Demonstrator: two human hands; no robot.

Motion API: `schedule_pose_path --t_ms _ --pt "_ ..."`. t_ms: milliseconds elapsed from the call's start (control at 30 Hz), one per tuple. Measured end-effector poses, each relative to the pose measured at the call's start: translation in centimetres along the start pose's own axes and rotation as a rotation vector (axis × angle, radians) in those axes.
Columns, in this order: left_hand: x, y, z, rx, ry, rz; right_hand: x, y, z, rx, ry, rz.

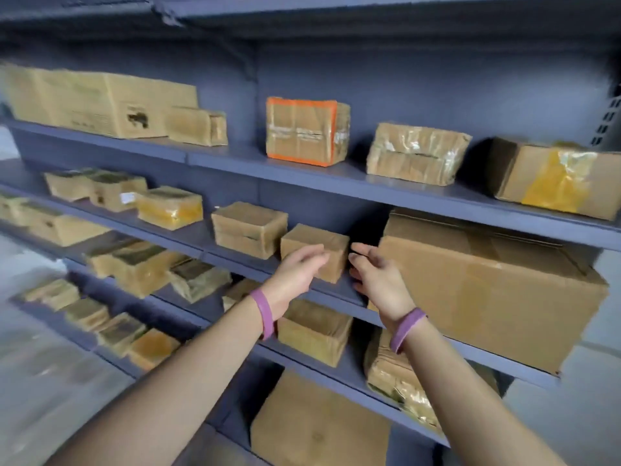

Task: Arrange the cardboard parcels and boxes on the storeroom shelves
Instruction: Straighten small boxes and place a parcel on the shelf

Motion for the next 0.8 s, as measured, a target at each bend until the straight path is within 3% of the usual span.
schedule_pose_path --t_ms 267,467,800 --pt "-8.4 -28.3 5.5 -0.033 -0.103 -0.435 -1.8 29.1 1.1 -0.024 -0.015 0.379" --pt "-14.6 -47.6 9.1 -0.011 -0.121 -0.667 -5.6 49.6 2.8 -0.013 -0.036 0.596" --pt "-21.2 -68.5 16.9 -0.051 -0.205 -0.859 -8.5 73.7 3.2 -0.012 0.010 0.811"
Point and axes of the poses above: each hand's wrist, its own x-axis towards the middle knuckle, its own y-axis out of the palm, z = x × y, the point moved 10 cm from there along x, towards the middle knuckle, and after that the axes turned 7 degrees about x, right-handed, at the moved point
